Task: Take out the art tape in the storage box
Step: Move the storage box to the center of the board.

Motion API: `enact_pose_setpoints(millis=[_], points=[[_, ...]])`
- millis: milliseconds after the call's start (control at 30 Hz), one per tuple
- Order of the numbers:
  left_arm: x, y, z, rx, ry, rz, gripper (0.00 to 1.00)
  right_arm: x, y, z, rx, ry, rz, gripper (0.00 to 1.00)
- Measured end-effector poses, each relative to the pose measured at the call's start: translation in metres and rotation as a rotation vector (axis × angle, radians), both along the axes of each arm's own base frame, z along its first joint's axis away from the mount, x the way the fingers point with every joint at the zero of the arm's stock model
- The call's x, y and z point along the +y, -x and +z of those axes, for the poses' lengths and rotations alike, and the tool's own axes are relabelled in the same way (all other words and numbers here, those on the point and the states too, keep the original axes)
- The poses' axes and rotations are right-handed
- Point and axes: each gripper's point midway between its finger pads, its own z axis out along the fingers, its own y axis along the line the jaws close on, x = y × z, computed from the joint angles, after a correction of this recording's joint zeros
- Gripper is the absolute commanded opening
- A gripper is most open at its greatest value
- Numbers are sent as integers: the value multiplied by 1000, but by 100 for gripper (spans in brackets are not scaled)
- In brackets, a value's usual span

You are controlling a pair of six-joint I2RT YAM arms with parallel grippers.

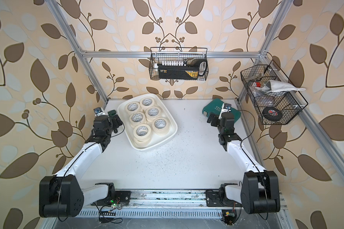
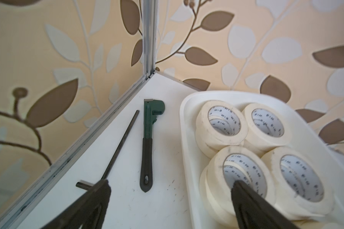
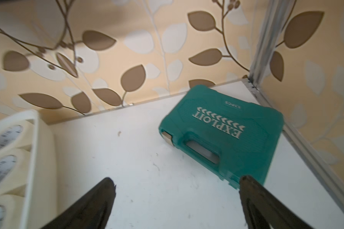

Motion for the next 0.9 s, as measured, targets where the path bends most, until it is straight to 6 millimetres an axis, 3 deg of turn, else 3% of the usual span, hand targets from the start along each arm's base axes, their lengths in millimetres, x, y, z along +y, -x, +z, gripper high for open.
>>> enact_pose_setpoints(millis=[67, 133, 367, 567, 733, 900], points=[[-3, 2, 9, 22, 68, 15, 99, 24, -8, 10, 18, -94, 100, 99], [-11, 5, 7, 64, 123, -9, 99, 48, -15, 8, 62, -160, 186, 99], [-30, 17, -30, 338, 297, -90, 99, 157, -30, -30, 312, -215, 464, 99], [-39, 20, -50, 498, 394, -128, 99, 234, -29, -62, 459, -138, 631, 95], [-46, 16, -77, 620, 466, -147, 92, 269, -15, -80, 526, -76, 712, 93], [-47, 8, -99, 703, 489, -138, 78, 272, -17, -89, 552, -60, 718, 91]])
